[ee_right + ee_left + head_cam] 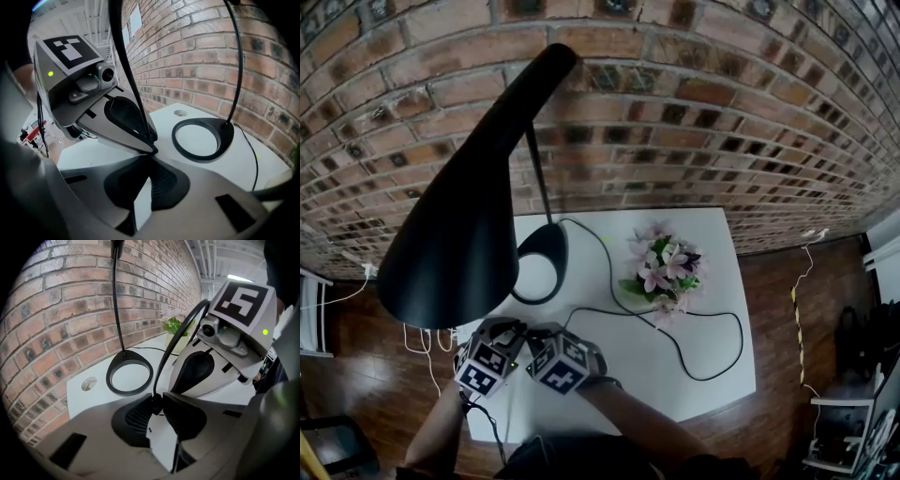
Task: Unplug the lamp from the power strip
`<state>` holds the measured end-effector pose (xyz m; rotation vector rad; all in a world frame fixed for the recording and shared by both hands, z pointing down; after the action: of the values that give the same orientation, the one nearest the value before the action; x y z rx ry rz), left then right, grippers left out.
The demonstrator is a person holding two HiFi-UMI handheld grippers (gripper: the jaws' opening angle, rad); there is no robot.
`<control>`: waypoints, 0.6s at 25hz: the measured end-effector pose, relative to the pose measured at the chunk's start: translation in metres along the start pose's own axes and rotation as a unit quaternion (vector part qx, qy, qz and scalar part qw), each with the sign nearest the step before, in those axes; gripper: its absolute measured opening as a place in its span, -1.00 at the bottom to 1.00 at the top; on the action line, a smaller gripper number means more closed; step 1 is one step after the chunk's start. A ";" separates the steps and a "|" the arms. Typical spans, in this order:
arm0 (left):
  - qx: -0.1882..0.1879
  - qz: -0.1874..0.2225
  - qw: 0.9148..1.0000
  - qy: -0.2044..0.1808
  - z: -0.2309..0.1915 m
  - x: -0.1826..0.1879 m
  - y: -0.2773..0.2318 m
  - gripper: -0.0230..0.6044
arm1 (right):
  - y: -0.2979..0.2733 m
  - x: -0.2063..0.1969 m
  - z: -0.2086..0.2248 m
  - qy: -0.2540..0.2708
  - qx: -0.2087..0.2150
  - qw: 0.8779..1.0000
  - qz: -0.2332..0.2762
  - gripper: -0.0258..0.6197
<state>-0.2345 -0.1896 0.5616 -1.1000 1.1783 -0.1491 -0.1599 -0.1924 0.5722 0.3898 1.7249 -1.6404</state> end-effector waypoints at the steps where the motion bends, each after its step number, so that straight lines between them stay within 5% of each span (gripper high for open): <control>1: -0.005 0.005 1.000 0.006 0.000 0.001 0.001 -0.61 | 0.000 0.000 0.000 -0.001 0.001 1.000 0.000 -0.95; 15: -0.011 0.042 0.995 0.089 -0.006 0.002 0.004 -0.67 | 0.000 0.003 0.004 -0.024 0.012 1.000 -0.017 -0.96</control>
<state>-0.2401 -0.1925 0.5572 -1.0699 1.3866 -0.1722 -0.1608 -0.1968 0.5711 0.3325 1.6861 -1.6823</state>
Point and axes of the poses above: the fingertips, and each gripper's own axes: y backward along the fingers, z to its right, x out of its top, the point moved 7 cm from there along y, backward along the fingers, and after that the axes turned 4 degrees about y, right-handed, at the moved point
